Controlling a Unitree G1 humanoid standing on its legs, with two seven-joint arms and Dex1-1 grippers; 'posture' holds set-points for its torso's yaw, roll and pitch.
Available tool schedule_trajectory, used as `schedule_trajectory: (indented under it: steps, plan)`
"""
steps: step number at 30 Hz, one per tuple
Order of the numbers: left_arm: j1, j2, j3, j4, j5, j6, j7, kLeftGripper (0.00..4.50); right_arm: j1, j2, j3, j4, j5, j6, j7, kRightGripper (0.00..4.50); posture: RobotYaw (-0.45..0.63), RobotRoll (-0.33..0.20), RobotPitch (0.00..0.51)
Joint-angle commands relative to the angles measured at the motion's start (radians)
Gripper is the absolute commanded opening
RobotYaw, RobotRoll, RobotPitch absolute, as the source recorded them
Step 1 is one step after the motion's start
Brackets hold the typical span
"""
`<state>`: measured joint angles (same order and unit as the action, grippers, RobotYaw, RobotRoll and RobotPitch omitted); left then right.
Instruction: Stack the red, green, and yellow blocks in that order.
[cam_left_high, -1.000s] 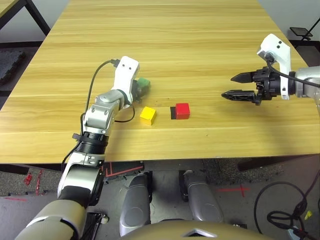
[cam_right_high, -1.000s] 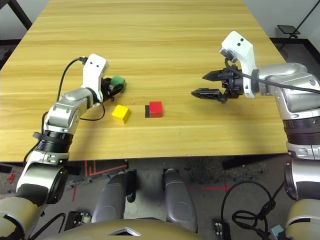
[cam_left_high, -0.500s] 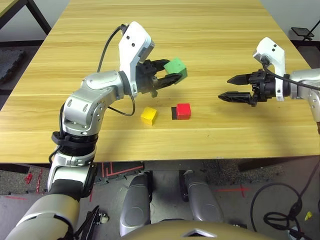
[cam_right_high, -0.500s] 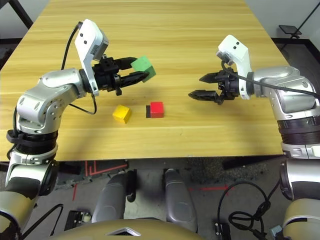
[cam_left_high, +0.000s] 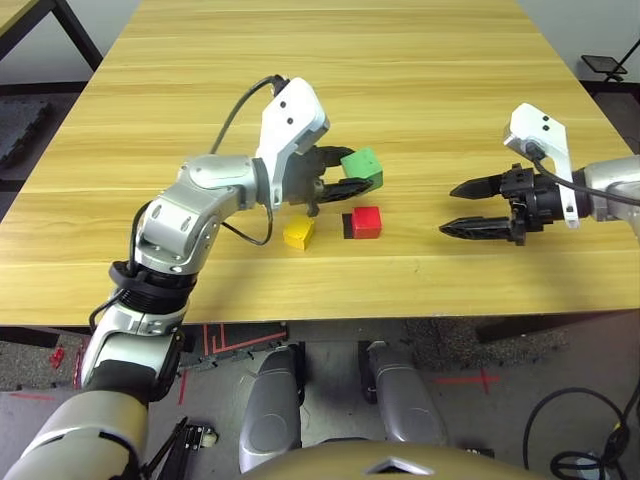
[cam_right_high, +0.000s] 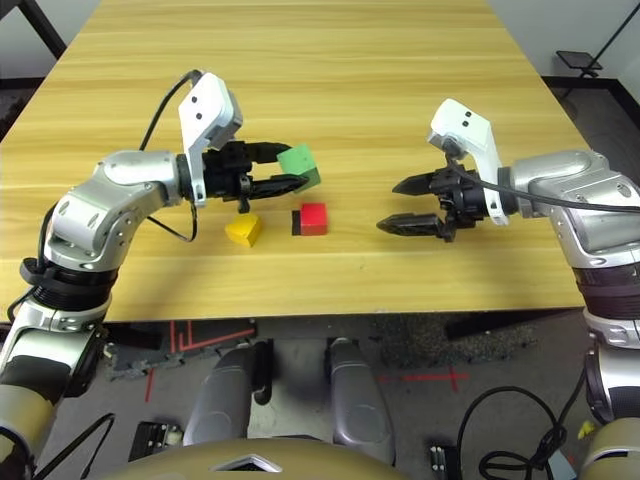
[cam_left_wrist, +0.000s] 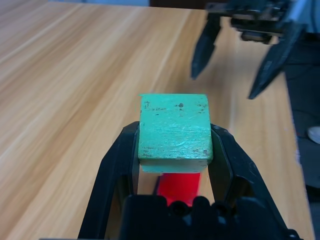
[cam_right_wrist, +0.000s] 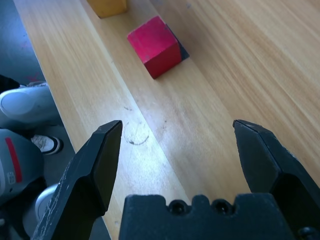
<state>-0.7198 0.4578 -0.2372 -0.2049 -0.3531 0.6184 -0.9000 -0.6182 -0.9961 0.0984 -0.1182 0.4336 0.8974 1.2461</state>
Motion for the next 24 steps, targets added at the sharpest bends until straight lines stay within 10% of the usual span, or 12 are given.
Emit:
schedule_trajectory:
  steps: [1,24]
  plan:
    - [0.013,-0.006,-0.046,0.031,0.029,-0.061,-0.037,2.04,0.001,-0.008,0.021,-0.008,-0.003,-0.007,0.006,4.50,0.26,0.021,0.186]
    - [0.021,-0.039,-0.124,0.221,0.143,-0.208,-0.114,2.04,-0.010,0.015,0.018,-0.020,0.011,0.000,-0.021,4.50,0.24,0.024,0.186]
